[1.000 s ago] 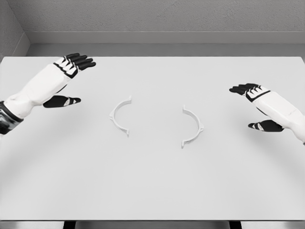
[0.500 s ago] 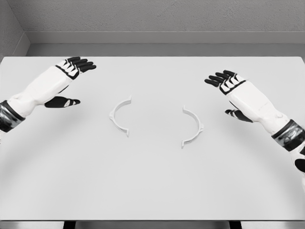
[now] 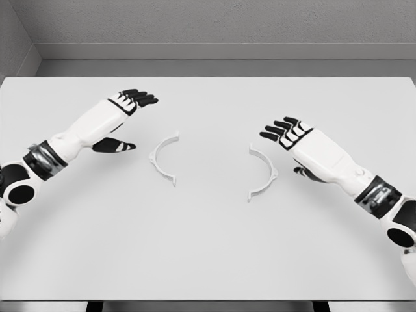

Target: Assemble PVC drainage pipe clamps

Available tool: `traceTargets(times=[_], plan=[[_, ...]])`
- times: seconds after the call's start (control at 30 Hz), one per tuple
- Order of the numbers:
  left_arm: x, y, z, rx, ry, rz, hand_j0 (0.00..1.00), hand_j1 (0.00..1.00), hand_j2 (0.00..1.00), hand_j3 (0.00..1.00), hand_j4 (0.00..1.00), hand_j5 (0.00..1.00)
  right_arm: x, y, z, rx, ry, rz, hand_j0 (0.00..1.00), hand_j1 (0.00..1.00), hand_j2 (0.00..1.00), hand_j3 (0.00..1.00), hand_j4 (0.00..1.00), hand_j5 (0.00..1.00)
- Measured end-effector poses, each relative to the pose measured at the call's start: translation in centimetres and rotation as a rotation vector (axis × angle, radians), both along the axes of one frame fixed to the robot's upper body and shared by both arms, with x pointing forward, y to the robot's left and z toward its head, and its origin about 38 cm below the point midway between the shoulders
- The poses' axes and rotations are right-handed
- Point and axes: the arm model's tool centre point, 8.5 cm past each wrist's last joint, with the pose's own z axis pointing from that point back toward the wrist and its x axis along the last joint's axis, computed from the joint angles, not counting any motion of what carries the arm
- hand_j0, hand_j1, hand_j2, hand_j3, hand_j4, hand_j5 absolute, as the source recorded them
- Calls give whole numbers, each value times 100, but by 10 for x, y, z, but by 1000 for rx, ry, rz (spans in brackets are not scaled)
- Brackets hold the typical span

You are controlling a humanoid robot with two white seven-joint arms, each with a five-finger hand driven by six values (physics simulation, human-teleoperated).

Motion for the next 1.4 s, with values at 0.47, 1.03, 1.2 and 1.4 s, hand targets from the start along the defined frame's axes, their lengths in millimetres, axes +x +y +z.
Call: traceTargets(times=[0.47,1.03,1.2,1.4], plan=[[13,-5,-15,-28,41,31,100,100,100,100,100,100,2,9,-20,-25,57,17,100,100,100,100,100,100],[18,-13,-32,-44,85,47,100,100,100,100,100,100,15,22,-29,-25,81,37,100,100,100,100,100,100],[19,-10,-38,-42,99,57,100,100,100,100,100,100,16,24,-32,-21,89,36,100,100,100,100,100,100],[20,-10,-45,-44,117,68,100,100,100,100,100,100,16,28,-32,-16,88,41,100,100,100,100,100,100]])
